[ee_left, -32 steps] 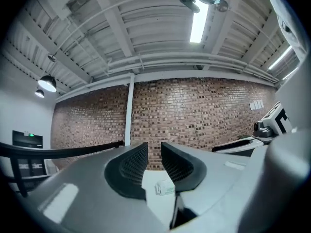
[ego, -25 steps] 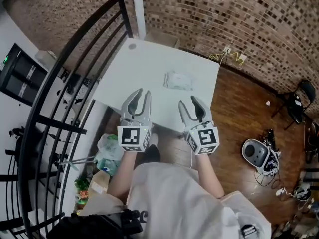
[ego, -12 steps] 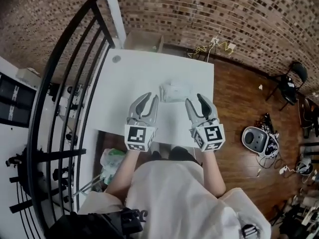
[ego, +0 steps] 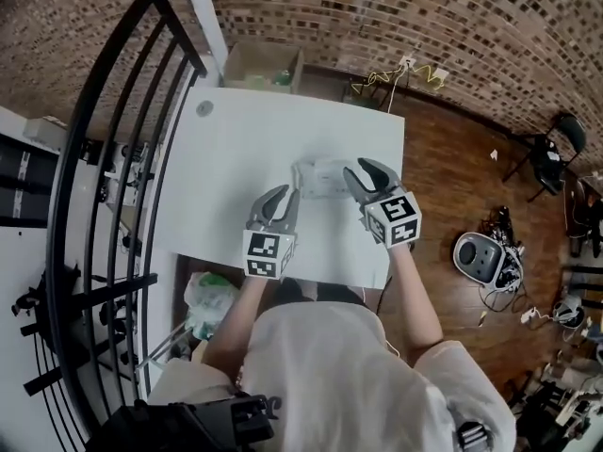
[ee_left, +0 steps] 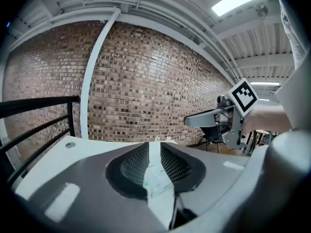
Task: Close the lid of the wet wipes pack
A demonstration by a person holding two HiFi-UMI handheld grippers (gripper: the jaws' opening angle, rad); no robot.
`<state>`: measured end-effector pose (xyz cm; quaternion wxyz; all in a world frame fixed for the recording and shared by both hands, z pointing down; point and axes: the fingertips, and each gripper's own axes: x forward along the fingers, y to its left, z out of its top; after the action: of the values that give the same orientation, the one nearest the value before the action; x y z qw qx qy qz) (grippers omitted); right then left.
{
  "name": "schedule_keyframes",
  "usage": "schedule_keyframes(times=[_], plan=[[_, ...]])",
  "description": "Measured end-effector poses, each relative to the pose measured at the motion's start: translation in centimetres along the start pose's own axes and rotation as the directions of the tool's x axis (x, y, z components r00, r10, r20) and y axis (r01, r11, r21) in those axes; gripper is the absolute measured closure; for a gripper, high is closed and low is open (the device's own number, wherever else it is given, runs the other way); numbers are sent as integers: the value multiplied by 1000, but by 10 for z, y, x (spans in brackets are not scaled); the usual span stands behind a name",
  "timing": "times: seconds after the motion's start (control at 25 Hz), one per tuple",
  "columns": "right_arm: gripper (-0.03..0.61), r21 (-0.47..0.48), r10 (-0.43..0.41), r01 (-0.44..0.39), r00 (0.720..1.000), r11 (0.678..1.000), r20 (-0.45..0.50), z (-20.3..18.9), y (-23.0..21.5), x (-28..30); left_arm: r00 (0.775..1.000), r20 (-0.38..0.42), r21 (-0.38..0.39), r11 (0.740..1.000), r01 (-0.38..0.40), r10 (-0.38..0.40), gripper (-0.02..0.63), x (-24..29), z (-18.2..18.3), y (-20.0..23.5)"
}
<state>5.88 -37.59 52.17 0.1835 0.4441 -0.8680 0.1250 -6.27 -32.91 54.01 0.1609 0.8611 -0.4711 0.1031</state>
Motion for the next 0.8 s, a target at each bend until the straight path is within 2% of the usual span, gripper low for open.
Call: schedule_keyframes(times=[0.12,0.24,0.4,0.52,0.68,0.8], plan=[[454,-38,54,-57,995,998,-83,-8,-14,35,999,-48,-14,1000,-2,1,535,17,-17,3],[471,-82,112,-130,974,988,-196,-23,-19,70,996,-86,-32,999,-8,5,538,30,-36,6],[539,-118,181,-238,914,964,-362,-49,-24,106,991,-137,-37,999,-9,4,543,47,-58,6],[588,-100,206,-280,867,955,-453,-64,-28,121,985,-172,-41,999,-5,-3,548,55,-73,6],[588,-45,267,-348,790,936,-552,-81,-22,128,976,-216,-46,999,0,-10,552,64,-91,10],[588,-53,283,-384,759,922,-586,-89,-15,129,967,-256,-44,999,3,-14,558,71,-107,13]])
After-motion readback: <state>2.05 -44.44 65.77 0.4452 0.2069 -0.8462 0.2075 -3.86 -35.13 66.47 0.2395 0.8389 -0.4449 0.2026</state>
